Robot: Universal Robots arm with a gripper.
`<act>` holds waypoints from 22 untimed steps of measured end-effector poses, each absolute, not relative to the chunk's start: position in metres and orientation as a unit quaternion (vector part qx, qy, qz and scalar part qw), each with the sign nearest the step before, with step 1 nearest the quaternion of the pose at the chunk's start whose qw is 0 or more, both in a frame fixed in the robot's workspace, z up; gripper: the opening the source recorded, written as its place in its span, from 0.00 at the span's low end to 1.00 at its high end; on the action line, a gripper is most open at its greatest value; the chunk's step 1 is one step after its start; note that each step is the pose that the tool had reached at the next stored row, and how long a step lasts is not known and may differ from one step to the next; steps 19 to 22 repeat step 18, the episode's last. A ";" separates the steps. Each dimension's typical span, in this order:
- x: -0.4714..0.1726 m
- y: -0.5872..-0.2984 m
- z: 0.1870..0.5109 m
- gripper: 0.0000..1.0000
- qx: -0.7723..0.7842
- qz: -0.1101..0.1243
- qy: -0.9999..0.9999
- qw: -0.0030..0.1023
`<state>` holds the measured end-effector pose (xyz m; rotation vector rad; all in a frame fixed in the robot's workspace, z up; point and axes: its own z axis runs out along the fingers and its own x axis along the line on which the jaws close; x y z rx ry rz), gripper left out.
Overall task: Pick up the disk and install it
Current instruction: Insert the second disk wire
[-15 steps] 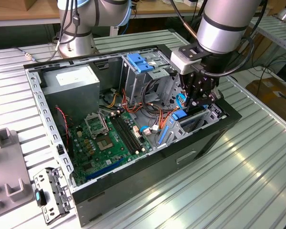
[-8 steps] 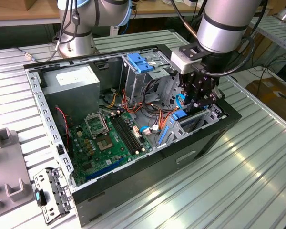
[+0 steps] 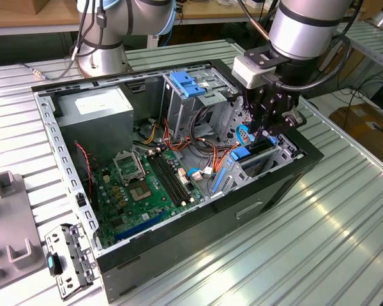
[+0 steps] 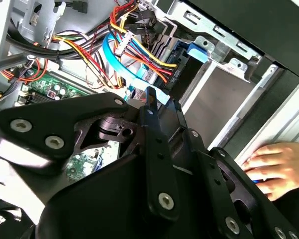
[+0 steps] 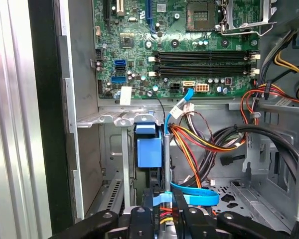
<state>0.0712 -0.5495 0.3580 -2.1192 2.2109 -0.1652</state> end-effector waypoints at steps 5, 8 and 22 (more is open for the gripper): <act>0.071 -0.549 0.359 0.14 -0.690 -0.054 0.720 0.037; 0.071 -0.549 0.359 0.14 -0.690 -0.054 0.720 0.037; 0.071 -0.549 0.361 0.14 -0.691 -0.054 0.720 0.037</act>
